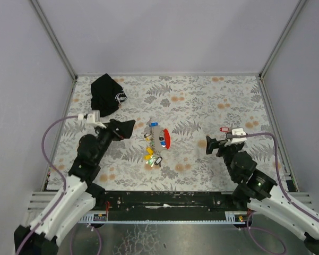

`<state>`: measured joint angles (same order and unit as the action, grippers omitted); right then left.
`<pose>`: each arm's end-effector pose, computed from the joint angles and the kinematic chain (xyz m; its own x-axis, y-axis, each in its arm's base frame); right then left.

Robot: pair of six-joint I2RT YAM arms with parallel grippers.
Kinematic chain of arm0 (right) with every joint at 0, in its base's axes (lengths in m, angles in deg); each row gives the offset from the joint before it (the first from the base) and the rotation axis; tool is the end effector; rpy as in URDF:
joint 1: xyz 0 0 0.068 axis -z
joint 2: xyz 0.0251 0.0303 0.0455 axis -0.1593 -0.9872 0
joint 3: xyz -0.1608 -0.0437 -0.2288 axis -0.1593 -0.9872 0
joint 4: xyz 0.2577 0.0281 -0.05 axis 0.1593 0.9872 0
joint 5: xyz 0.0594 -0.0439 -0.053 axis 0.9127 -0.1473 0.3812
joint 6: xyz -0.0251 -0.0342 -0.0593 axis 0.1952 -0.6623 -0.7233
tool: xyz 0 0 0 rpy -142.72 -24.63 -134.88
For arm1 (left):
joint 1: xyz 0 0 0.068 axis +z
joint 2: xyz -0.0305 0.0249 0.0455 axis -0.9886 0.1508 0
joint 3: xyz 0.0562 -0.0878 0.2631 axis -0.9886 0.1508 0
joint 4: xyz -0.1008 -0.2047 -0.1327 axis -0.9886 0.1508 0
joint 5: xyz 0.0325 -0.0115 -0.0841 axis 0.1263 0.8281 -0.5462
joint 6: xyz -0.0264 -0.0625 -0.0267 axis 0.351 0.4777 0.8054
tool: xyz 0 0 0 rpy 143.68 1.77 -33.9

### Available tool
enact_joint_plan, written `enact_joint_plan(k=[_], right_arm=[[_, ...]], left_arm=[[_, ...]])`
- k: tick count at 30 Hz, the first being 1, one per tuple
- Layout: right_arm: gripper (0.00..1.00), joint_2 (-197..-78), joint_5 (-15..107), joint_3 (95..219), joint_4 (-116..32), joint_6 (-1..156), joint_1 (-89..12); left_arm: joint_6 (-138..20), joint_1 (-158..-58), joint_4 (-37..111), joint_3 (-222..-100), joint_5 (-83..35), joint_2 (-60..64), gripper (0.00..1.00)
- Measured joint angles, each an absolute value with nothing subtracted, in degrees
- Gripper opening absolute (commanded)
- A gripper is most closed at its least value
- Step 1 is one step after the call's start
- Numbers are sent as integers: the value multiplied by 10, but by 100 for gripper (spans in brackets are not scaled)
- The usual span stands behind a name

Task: Put the keys on the keyring

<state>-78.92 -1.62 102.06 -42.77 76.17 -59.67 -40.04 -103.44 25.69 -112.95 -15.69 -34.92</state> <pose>0.1166 0.0802 0.2672 -0.0360 0.0724 -0.9967 -0.1774 0.9811 0.0777 0.1804 -0.0730 0.2789 -0.1995 -0.4600 -0.8652 0.3144 0.8062 -0.5011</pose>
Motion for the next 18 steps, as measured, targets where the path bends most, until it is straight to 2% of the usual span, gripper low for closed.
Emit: enact_joint_plan(k=[7,12,18], right_arm=[[99,-699,-29,990,-404,803,-597],[99,-656,-30,976,-382,811,-597],[99,-633,-36,976,-380,814,-597]], left_arm=[[-377,-1035,279,-1048,-150,-523,100],[-376,-1035,283,-985,-140,-549,100],[-381,-1035,285,-980,-126,-536,100]])
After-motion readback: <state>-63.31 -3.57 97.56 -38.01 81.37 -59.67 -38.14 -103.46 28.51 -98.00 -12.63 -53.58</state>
